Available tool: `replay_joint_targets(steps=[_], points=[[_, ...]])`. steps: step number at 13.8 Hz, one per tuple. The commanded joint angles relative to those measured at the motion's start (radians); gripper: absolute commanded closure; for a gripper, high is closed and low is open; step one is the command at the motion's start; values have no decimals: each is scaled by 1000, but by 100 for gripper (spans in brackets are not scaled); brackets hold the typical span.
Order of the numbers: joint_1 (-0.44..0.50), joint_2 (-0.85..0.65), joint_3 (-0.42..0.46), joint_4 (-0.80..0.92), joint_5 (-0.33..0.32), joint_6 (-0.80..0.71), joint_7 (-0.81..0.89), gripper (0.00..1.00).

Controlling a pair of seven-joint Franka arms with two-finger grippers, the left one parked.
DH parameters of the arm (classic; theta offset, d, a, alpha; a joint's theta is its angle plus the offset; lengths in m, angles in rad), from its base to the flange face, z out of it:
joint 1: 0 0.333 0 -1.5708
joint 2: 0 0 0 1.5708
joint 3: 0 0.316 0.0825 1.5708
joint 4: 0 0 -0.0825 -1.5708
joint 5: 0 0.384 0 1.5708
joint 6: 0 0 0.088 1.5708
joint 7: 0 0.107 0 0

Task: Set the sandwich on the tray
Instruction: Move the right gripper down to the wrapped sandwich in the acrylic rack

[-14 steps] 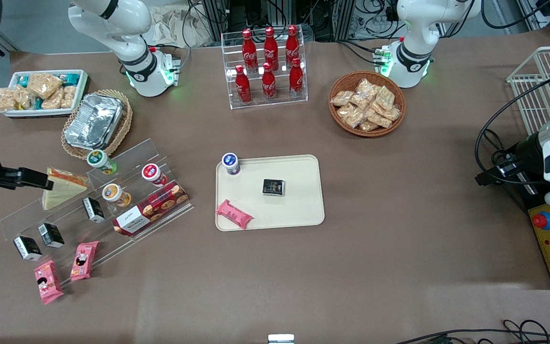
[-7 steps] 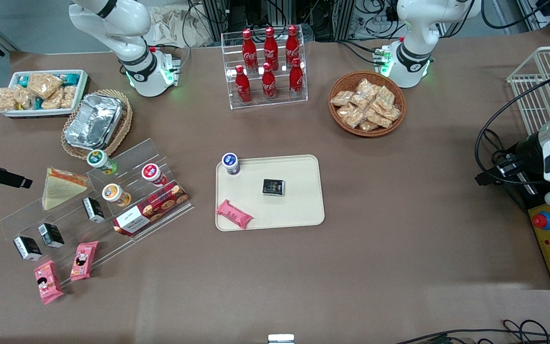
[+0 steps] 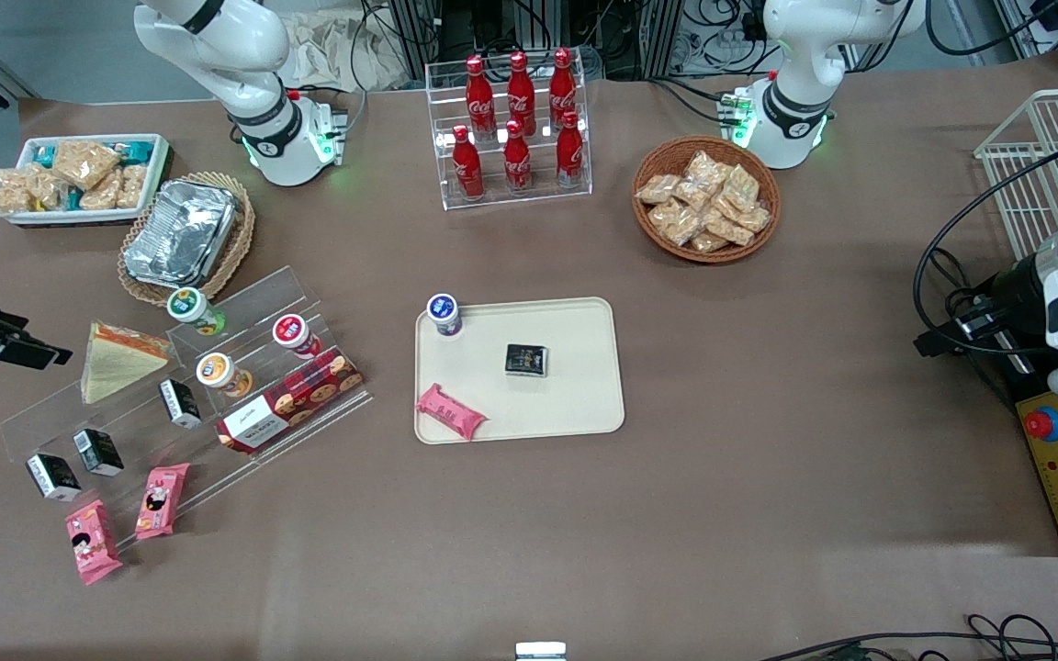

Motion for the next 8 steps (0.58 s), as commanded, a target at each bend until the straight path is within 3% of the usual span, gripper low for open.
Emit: replay_joint_targets(steps=[1,8], points=[[-22,-53,9,-113,-11,78,59,1],[-10,20,12,-115,-6,145,248,2]])
